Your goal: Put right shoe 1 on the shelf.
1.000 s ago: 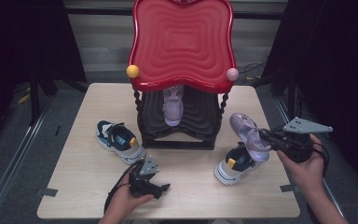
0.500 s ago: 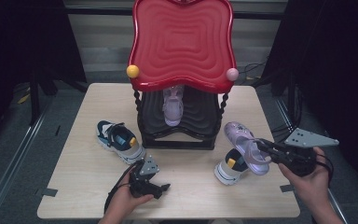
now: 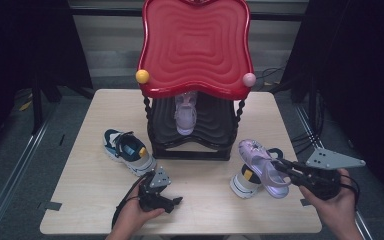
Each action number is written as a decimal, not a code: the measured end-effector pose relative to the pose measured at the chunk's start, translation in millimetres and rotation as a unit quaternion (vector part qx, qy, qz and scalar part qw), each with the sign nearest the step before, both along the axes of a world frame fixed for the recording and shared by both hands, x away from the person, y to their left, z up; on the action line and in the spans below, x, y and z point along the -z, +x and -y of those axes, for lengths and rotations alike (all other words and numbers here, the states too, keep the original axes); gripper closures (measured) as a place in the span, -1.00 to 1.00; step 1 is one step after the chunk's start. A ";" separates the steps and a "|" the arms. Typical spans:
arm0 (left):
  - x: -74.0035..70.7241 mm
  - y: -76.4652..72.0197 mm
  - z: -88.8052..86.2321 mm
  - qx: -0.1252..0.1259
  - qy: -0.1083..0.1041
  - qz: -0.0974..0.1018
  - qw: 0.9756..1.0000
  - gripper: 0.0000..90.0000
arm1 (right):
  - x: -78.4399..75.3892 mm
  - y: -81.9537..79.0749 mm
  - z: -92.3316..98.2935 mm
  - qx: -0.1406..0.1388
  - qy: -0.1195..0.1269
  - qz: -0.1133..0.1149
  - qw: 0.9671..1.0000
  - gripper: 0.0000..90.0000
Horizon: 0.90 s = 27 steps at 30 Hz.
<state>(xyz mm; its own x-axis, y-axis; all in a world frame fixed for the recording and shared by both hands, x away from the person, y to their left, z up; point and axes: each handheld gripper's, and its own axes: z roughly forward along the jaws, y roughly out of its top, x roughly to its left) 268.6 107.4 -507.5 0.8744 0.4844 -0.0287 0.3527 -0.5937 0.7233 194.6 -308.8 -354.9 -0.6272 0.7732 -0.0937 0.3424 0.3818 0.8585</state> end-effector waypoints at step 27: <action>0.0 0.1 0.2 -0.001 0.000 0.001 1.000 -0.66 | -9.4 -13.1 -30.6 -0.046 0.012 0.009 0.999 0.87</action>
<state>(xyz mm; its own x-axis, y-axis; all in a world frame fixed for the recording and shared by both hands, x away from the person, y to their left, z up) 268.7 107.2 -507.5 0.8730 0.4870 -0.0274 0.3534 -0.5928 0.7237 181.5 -278.2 -345.4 -0.6945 0.7141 -0.0879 0.2908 0.3904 0.8735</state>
